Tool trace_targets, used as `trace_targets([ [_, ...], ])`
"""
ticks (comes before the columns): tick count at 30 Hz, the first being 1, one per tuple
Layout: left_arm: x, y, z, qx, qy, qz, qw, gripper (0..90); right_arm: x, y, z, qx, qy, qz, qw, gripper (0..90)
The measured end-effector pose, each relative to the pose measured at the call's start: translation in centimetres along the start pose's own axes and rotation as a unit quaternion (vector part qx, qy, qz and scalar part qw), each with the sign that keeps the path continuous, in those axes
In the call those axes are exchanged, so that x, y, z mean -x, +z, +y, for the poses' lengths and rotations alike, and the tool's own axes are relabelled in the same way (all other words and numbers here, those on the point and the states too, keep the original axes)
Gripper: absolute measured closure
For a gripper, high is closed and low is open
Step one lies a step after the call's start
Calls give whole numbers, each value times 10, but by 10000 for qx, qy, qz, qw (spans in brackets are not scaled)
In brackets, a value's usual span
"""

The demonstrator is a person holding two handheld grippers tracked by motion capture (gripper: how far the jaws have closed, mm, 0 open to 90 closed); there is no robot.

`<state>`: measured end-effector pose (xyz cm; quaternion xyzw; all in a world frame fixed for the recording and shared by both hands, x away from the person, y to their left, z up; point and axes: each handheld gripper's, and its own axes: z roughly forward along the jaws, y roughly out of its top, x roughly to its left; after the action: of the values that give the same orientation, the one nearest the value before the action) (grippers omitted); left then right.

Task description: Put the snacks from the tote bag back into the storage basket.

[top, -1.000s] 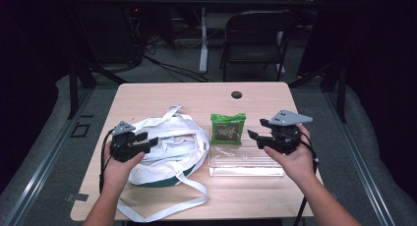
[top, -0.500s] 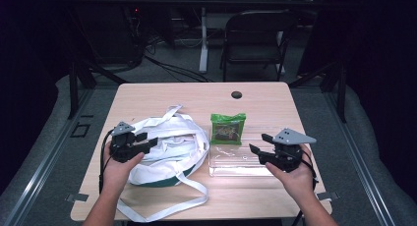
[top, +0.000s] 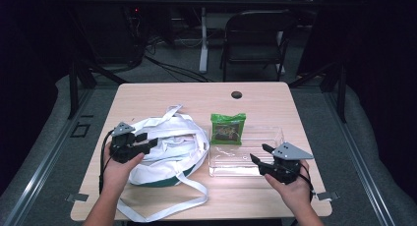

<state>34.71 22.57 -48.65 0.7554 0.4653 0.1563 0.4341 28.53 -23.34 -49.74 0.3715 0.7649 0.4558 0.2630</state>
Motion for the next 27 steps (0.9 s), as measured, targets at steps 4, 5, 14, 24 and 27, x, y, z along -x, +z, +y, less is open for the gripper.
trace_targets([
  [4,0,0,0,8,0,2,10000,483,-5,3,-7,37,-23,53,10000,434],
  [5,0,0,0,21,-3,-8,10000,482,-6,4,-9,21,-42,45,10000,435],
  [14,1,1,-2,29,0,-3,10000,480,-12,6,-19,123,-82,83,9999,435],
  [24,1,0,-3,17,1,-11,10000,477,-9,6,-25,100,71,139,9998,433],
  [27,0,-1,-3,34,-9,-14,10000,476,-8,7,-25,76,80,148,9998,431],
])
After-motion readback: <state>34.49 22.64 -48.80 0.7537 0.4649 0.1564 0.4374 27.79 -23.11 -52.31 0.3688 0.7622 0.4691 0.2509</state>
